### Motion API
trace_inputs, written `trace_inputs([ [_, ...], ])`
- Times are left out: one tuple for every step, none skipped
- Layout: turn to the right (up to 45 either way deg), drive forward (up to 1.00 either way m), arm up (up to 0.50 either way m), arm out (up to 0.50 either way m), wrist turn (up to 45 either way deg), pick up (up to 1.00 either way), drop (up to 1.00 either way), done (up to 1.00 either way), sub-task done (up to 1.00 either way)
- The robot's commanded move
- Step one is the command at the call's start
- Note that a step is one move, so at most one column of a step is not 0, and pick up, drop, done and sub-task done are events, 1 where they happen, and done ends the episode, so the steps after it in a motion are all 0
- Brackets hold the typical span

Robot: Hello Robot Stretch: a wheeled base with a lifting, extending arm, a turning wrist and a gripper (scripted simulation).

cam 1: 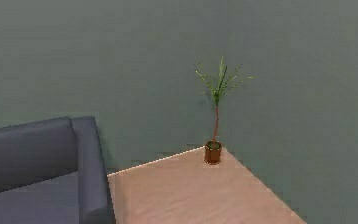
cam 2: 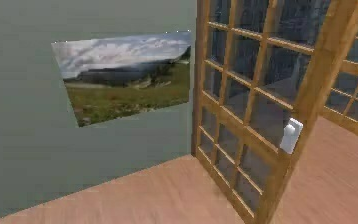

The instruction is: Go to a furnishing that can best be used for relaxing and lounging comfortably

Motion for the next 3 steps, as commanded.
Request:
trace_inputs([
  [-45.0,0.0,0.0,0.0,0.0,0.0,0.0,0.0,0.0],
  [-12.0,0.0,0.0,0.0,0.0,0.0,0.0,0.0,0.0],
  [0.0,0.0,0.0,0.0,0.0,0.0,0.0,1.0,0.0],
])
